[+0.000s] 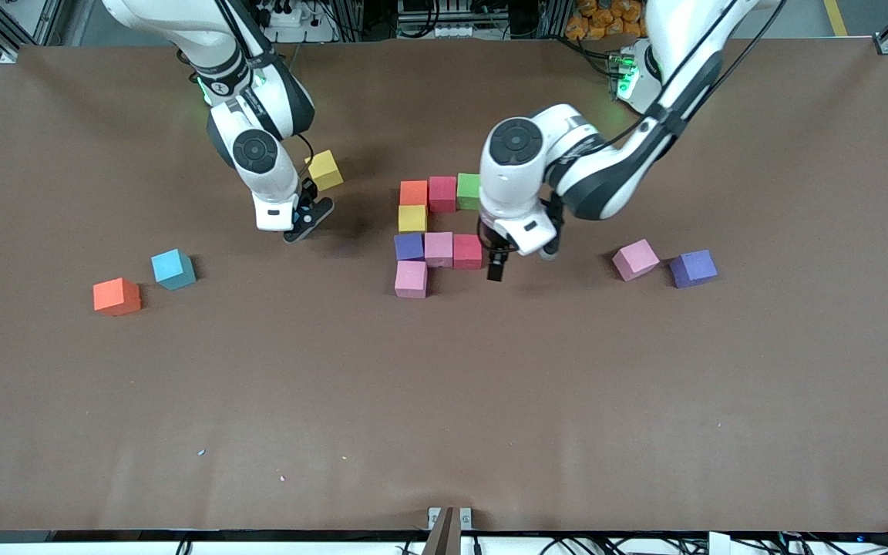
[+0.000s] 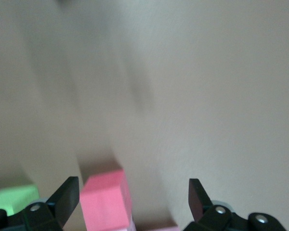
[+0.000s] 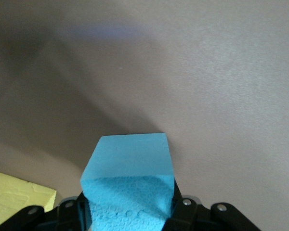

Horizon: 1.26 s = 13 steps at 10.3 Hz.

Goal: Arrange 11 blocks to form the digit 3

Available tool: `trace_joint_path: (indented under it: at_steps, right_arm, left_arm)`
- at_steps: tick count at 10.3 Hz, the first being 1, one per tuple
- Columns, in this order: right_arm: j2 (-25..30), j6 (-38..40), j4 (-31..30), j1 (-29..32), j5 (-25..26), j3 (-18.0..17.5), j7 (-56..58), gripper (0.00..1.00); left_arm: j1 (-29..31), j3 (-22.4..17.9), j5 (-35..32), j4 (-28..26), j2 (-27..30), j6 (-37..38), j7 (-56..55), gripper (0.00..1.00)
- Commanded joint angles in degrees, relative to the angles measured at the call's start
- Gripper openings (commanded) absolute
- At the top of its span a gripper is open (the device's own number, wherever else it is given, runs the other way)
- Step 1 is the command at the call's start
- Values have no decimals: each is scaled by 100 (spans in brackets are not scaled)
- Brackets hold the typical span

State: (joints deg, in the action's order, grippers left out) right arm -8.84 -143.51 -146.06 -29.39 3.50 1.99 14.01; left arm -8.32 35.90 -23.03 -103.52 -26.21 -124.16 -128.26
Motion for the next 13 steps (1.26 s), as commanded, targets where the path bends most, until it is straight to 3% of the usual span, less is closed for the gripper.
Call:
trace_joint_path:
  at_steps: [1, 4, 6, 9, 11, 13]
  right_arm:
    - [-3, 121, 313, 205, -32, -32, -90, 0]
    - [-56, 955, 1120, 214, -375, -41, -730, 0]
    - [-309, 1411, 1814, 214, -874, -41, -1152, 0]
    - [-1117, 1923, 3219, 83, -1298, -41, -2380, 0]
    - [-1749, 2352, 4177, 100, -1989, -32, -2893, 0]
    - [-2295, 2547, 5004, 109, -2072, -32, -3428, 0]
  left_arm:
    - [426, 92, 26, -134, 458, 653, 1429, 100]
    - [1356, 259, 279, -449, 1020, 1157, 3477, 100]
    - [1963, 277, 579, -730, 1319, 1445, 5075, 100]
    - [2553, 269, 720, -1064, 1417, 1509, 6450, 100]
    - [3220, 312, 799, -1276, 1417, 1456, 7478, 100]
    - [3328, 304, 1001, -1329, 1312, 1299, 7579, 100]
